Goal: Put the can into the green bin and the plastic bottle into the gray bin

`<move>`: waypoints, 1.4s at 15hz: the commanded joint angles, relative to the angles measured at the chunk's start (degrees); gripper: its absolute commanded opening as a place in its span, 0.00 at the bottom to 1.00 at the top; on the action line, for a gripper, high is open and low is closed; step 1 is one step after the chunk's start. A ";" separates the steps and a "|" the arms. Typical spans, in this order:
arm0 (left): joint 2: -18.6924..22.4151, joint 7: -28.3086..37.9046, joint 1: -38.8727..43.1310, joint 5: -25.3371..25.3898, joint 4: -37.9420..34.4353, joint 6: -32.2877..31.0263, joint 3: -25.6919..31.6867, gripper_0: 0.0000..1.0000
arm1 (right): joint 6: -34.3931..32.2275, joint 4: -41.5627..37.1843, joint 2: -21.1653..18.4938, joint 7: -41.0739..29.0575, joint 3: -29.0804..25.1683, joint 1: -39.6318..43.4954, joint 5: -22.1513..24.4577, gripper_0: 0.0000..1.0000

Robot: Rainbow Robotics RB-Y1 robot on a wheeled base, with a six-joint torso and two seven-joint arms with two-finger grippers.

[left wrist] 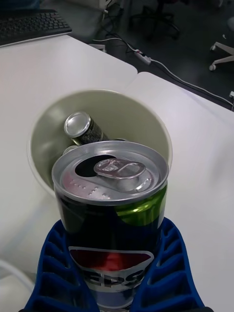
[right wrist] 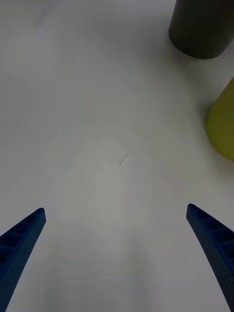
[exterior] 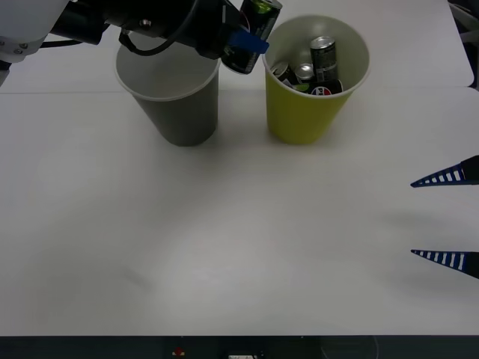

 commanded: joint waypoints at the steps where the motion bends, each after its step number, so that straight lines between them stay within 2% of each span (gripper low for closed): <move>1: -5.65 -1.14 -4.97 -4.67 7.89 0.06 -1.25 0.00 | 0.00 0.00 0.00 0.00 0.00 0.00 0.00 1.00; 4: -11.89 -1.40 -10.06 -9.06 16.68 0.14 -1.86 0.00 | 0.00 0.00 0.00 0.00 0.00 0.00 0.00 1.00; 8: -17.69 -5.88 -16.13 -9.85 28.81 0.76 -1.95 0.00 | 0.00 0.00 0.00 0.00 0.00 0.00 0.00 1.00; 12: -18.57 -3.07 -17.80 -10.82 31.01 5.59 -9.33 0.00 | 0.00 0.00 0.00 0.00 0.00 0.00 0.00 1.00; 14: -18.57 -2.98 -17.71 -11.35 31.19 6.03 -10.83 0.00 | 0.00 0.00 0.00 0.00 0.00 0.00 0.00 1.00; 15: -18.48 -2.98 -17.71 -11.35 31.19 5.95 -11.27 0.22 | 0.00 0.00 0.00 0.00 0.00 0.00 0.00 1.00; 16: -18.66 -2.89 -17.80 -11.26 31.19 6.03 -11.44 0.72 | 0.00 0.00 0.00 0.00 0.00 0.00 0.00 1.00; 17: -18.83 -2.89 -17.80 -11.17 31.19 5.95 -11.44 0.94 | 0.00 0.00 0.00 0.00 0.00 0.00 0.00 1.00; 18: -19.10 -2.89 -17.71 -10.82 31.19 5.95 -11.36 1.00 | 0.00 0.00 0.00 0.00 0.00 0.00 0.00 1.00; 21: -19.27 -2.89 -17.71 -10.29 31.19 5.95 -11.36 1.00 | 0.00 0.00 0.00 0.00 0.00 0.00 0.00 1.00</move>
